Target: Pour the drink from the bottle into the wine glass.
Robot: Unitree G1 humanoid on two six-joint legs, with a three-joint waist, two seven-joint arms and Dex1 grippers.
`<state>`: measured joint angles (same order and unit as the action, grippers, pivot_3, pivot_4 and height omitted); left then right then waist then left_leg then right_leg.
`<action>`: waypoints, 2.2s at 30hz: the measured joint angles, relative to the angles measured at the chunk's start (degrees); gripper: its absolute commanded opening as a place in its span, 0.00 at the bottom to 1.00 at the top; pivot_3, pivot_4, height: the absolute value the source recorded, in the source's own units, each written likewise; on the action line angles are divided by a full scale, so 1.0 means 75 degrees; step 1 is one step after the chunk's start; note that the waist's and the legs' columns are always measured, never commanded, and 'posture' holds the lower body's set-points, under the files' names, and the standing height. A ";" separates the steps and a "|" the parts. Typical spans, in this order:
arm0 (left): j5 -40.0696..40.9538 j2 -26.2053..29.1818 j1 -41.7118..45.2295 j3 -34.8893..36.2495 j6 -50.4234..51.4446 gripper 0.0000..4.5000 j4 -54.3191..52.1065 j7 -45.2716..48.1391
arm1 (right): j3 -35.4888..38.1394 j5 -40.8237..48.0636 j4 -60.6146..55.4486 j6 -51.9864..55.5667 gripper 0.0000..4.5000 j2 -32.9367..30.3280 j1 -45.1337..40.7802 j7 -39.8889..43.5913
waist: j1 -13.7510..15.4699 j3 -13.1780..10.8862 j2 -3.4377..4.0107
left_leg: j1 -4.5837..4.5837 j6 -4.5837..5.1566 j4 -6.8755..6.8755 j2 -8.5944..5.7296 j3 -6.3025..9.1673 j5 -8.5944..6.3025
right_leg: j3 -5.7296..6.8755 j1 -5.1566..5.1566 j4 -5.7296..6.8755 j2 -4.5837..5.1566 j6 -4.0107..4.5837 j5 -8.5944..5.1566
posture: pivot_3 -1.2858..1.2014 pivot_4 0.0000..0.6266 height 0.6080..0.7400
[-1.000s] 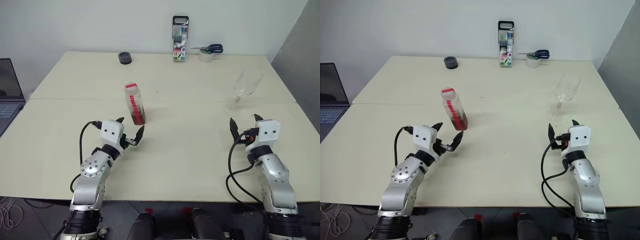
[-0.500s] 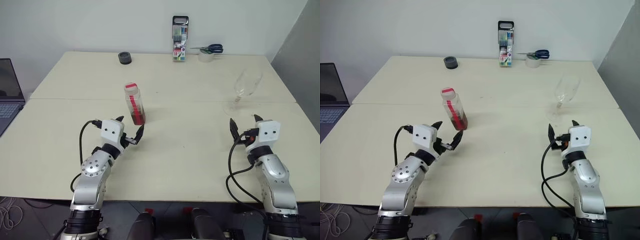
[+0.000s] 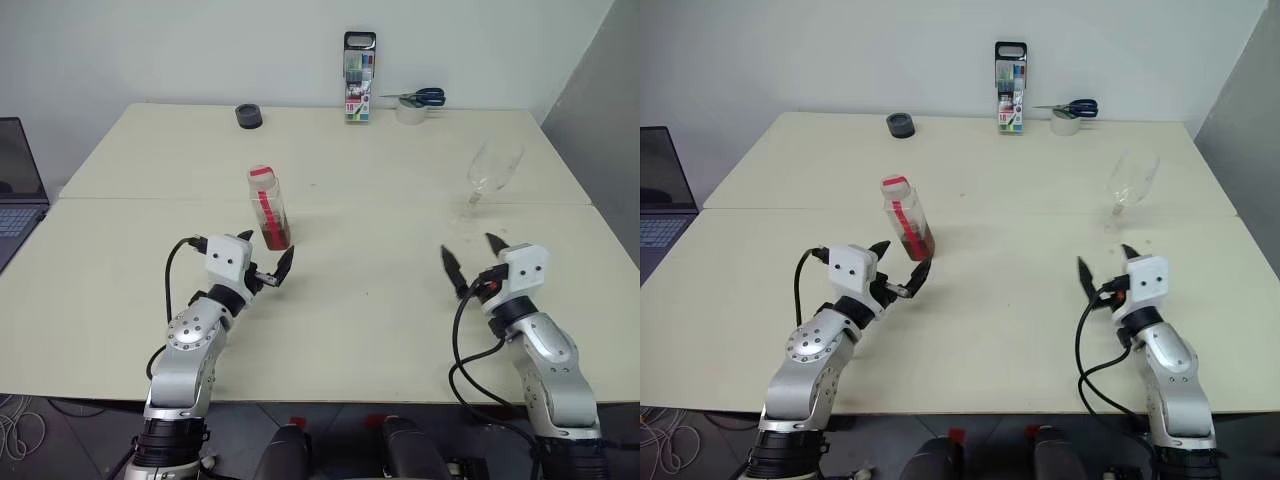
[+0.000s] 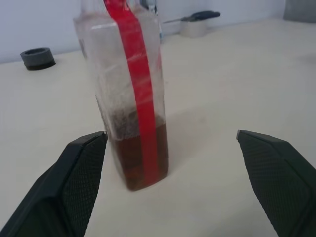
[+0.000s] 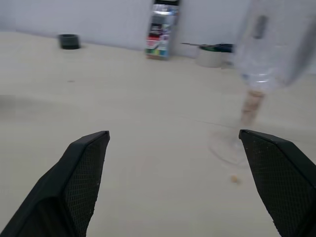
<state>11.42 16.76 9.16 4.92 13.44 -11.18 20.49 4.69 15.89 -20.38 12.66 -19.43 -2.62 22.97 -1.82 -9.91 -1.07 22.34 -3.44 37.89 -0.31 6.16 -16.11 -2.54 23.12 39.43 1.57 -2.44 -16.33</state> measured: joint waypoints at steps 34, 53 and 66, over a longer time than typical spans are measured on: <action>-0.0811 -0.0775 0.2079 -0.0070 -0.0164 1.00 0.1846 -0.1649 | -0.0410 0.1917 -0.0893 0.1907 1.00 -0.2183 -0.1143 0.2568 | 0.0023 -0.0001 -0.0007 | 0.0006 0.0000 0.0007 -0.0006 0.0006 0.0000 | 0.0009 -0.0008 -0.0015 0.0002 -0.0001 0.0001 | 0.52 0.24 1.00; -0.0959 -0.0935 0.3207 -0.0058 -0.0219 1.00 0.2927 -0.1946 | -0.0476 0.2251 -0.0712 0.2568 1.00 -0.2245 -0.2125 0.2933 | 0.0022 -0.0002 -0.0008 | 0.0017 -0.0001 0.0008 -0.0009 0.0009 0.0001 | 0.0013 -0.0005 -0.0022 0.0006 -0.0002 0.0001 | 0.52 0.24 1.00; -0.0990 -0.0930 0.3179 -0.0072 -0.0043 0.42 0.2831 -0.1971 | -0.0480 0.2239 -0.0553 0.2554 1.00 -0.2237 -0.2137 0.2942 | 0.0021 -0.0002 -0.0008 | 0.0019 -0.0003 0.0008 -0.0009 0.0008 0.0001 | 0.0012 -0.0004 -0.0027 0.0008 -0.0002 0.0002 | 0.52 0.24 1.00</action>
<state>3.99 9.79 33.00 4.38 13.12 10.05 5.71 1.09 32.68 -24.52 31.82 -36.20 -18.65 45.03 -1.67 -9.93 -1.13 22.48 -3.45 37.95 -0.38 6.22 -16.10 -2.45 23.08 39.22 1.63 -2.46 -16.32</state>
